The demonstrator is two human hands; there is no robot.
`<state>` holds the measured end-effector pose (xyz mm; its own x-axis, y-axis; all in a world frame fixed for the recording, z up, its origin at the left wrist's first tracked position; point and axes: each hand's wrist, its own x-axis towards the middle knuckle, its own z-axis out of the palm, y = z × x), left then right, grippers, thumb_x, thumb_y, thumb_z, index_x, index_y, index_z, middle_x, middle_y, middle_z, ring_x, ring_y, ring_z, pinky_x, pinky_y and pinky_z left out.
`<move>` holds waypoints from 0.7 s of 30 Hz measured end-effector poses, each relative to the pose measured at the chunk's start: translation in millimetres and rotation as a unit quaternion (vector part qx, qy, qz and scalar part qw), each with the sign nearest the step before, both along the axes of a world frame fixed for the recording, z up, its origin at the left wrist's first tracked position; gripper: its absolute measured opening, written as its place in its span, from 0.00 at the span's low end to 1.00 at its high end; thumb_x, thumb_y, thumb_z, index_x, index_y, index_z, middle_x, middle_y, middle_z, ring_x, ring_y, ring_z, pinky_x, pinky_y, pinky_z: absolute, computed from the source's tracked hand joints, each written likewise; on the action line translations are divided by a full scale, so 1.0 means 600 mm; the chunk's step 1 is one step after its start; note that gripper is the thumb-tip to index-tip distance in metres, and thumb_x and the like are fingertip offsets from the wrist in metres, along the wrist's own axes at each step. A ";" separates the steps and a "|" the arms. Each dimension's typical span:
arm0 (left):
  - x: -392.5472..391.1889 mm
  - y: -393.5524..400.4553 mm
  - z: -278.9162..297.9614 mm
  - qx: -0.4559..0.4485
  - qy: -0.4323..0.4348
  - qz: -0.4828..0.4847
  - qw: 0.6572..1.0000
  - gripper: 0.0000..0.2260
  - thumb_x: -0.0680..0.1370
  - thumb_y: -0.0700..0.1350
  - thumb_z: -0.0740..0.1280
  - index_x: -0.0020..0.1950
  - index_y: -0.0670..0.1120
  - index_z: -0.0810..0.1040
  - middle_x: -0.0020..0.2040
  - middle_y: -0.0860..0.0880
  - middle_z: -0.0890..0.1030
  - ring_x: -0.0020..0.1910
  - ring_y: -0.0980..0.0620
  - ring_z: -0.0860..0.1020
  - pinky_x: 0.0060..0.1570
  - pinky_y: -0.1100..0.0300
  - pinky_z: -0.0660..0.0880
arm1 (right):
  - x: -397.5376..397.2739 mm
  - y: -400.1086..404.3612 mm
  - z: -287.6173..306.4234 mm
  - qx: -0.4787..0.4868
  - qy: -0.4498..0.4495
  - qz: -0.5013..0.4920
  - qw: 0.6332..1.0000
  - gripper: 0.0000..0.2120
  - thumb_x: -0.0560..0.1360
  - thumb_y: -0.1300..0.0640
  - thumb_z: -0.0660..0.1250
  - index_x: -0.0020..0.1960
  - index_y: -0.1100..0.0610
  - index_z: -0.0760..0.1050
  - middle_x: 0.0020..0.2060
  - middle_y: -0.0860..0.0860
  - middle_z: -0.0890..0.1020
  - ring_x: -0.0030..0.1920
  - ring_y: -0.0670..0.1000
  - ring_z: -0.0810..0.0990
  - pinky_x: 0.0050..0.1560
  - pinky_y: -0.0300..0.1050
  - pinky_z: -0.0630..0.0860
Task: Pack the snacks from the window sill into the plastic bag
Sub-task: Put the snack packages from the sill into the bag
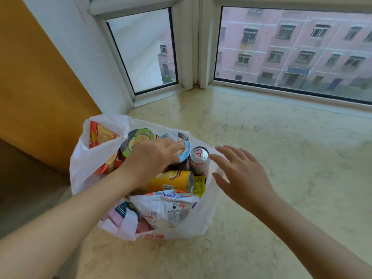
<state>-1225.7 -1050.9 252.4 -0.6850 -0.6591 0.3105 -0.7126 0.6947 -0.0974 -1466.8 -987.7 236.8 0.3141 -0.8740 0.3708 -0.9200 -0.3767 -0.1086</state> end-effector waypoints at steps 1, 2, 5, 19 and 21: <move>-0.024 0.000 0.012 -0.001 0.019 -0.002 1.000 0.13 0.75 0.53 0.66 0.55 0.48 0.80 0.46 0.50 0.83 0.39 0.47 0.81 0.26 0.57 0.75 | -0.018 0.006 0.004 -0.001 -0.003 -0.011 1.000 0.20 0.66 0.54 0.76 0.57 0.54 0.80 0.57 0.54 0.82 0.57 0.57 0.80 0.56 0.53 0.76; -0.050 0.000 0.021 -0.001 0.032 -0.007 0.999 0.15 0.75 0.55 0.65 0.55 0.49 0.81 0.48 0.51 0.83 0.41 0.48 0.82 0.29 0.58 0.75 | -0.037 0.013 0.010 0.004 -0.003 -0.025 1.000 0.21 0.67 0.53 0.76 0.58 0.54 0.79 0.58 0.54 0.81 0.58 0.57 0.80 0.58 0.54 0.75; -0.139 0.014 0.037 -0.001 0.042 -0.038 0.998 0.15 0.71 0.51 0.74 0.55 0.49 0.82 0.49 0.50 0.83 0.43 0.48 0.82 0.33 0.58 0.76 | -0.103 0.045 0.021 0.018 0.002 -0.071 0.997 0.23 0.69 0.50 0.74 0.62 0.54 0.77 0.62 0.55 0.79 0.61 0.57 0.78 0.60 0.54 0.74; -0.564 0.134 0.000 0.074 0.021 -0.189 0.979 0.25 0.68 0.53 0.76 0.62 0.49 0.77 0.58 0.49 0.80 0.49 0.45 0.81 0.42 0.52 0.79 | -0.462 0.300 -0.004 0.041 0.015 -0.274 0.961 0.23 0.67 0.51 0.75 0.60 0.56 0.78 0.61 0.57 0.78 0.58 0.59 0.78 0.55 0.55 0.76; -0.620 0.158 -0.013 0.084 0.020 -0.197 0.977 0.25 0.67 0.53 0.77 0.62 0.49 0.77 0.58 0.50 0.80 0.49 0.46 0.81 0.42 0.53 0.77 | -0.508 0.335 -0.013 0.053 0.018 -0.297 0.953 0.22 0.69 0.50 0.73 0.60 0.56 0.77 0.61 0.57 0.78 0.58 0.59 0.78 0.54 0.54 0.75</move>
<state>-1597.6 -956.3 244.7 -0.8851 -0.3915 0.2516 -0.3884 0.9193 0.0638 -1771.4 -786.9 228.9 -0.2377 -0.9333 0.2693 -0.9712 0.2240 -0.0812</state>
